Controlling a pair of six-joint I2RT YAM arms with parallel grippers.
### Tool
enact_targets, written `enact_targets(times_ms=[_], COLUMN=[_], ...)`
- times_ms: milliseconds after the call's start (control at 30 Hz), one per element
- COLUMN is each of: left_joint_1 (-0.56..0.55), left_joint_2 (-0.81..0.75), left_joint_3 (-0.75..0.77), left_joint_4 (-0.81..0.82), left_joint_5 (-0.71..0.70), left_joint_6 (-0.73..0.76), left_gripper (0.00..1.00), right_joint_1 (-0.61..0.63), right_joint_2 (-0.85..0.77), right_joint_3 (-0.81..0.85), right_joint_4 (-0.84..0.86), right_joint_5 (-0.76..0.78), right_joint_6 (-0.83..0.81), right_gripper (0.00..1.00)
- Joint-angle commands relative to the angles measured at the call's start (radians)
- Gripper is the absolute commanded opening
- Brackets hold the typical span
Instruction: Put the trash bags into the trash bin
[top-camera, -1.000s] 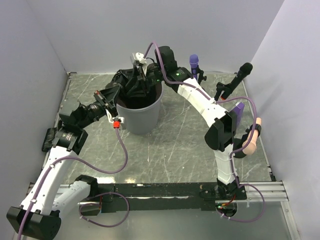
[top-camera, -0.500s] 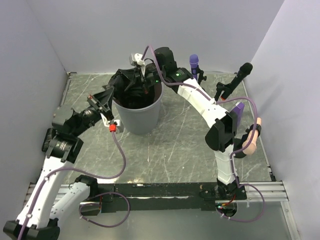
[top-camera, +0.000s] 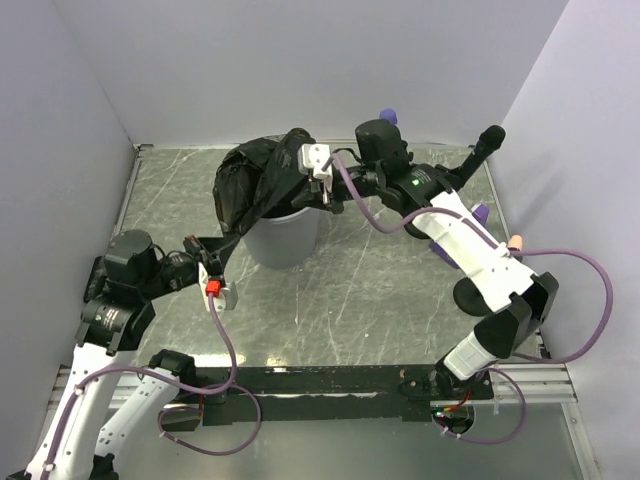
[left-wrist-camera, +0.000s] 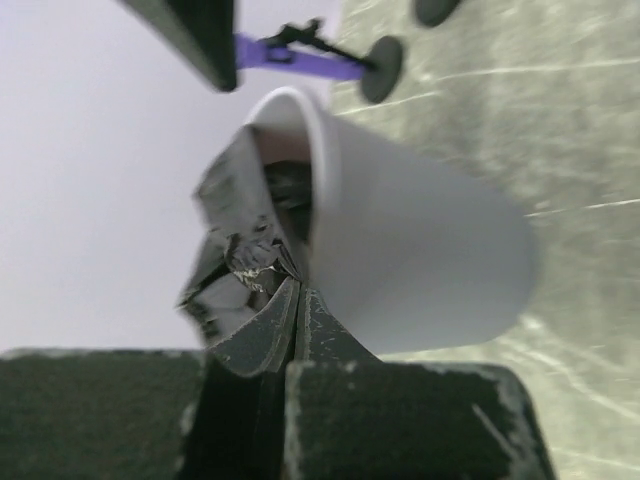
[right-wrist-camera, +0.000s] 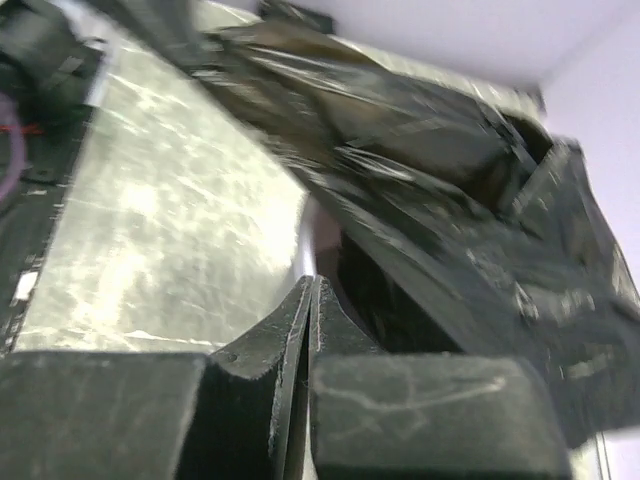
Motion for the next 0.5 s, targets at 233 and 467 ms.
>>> enact_targets(times_ms=[233, 467], left_joint_1=[-0.033, -0.136], left_joint_2=[0.095, 0.193], left_joint_3=[-0.142, -0.262], left_joint_4=[0.084, 0.375], left_joint_5=[0.183, 0.103], left_joint_6=[-0.189, -0.347], left_gripper=[0.01, 0.07], right_joint_1=[-0.013, 0.031], right_joint_2=[0.205, 0.318], right_joint_3=[0.331, 0.499], right_joint_4=[0.097, -0.016], right_joint_5=[0.352, 0.466], right_joint_6=[0.410, 0.640], right_gripper=[0.57, 0.62])
